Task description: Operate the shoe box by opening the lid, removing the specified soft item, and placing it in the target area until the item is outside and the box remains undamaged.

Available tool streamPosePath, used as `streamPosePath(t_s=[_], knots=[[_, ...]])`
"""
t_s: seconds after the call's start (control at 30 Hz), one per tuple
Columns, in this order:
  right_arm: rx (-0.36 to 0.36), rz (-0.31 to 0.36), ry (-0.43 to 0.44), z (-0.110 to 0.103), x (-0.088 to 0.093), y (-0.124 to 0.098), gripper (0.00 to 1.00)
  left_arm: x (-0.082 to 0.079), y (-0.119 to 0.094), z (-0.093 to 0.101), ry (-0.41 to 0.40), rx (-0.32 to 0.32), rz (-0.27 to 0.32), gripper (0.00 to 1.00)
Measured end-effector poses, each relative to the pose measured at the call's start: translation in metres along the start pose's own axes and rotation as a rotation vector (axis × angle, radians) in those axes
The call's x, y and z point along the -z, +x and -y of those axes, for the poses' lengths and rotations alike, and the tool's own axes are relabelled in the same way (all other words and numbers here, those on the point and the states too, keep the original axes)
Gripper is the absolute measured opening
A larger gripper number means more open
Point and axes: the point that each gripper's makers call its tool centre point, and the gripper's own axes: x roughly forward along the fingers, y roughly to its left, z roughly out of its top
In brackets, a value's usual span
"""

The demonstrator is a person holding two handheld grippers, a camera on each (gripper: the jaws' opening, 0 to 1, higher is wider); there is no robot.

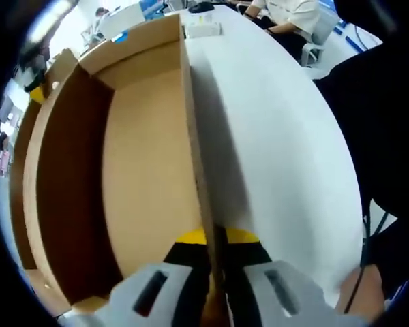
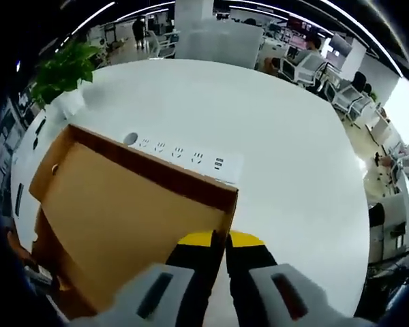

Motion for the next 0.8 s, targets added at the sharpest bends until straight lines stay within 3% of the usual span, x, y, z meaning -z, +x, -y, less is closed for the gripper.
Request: streamPosePath(t_s=[0.03, 0.1, 0.23, 0.3, 0.47, 0.8], knots=[[-0.006, 0.042, 0.001, 0.001, -0.008, -0.001, 0.04, 0.000, 0.000, 0.000, 0.000, -0.003, -0.001, 0.04], [0.003, 0.053, -0.018, 0.005, -0.012, -0.003, 0.04, 0.000, 0.000, 0.000, 0.002, -0.002, -0.004, 0.04], [-0.004, 0.154, -0.009, 0.011, -0.025, -0.012, 0.04, 0.000, 0.000, 0.000, -0.003, -0.003, -0.003, 0.04], [0.019, 0.153, -0.038, 0.012, -0.019, -0.016, 0.05, 0.000, 0.000, 0.001, -0.001, 0.000, -0.003, 0.04], [0.026, 0.266, -0.047, 0.014, -0.025, -0.030, 0.05, 0.000, 0.000, 0.002, 0.004, 0.003, -0.003, 0.04], [0.117, 0.518, -0.086, 0.012, -0.034, -0.068, 0.05, 0.001, 0.000, 0.002, -0.001, 0.002, -0.005, 0.04]])
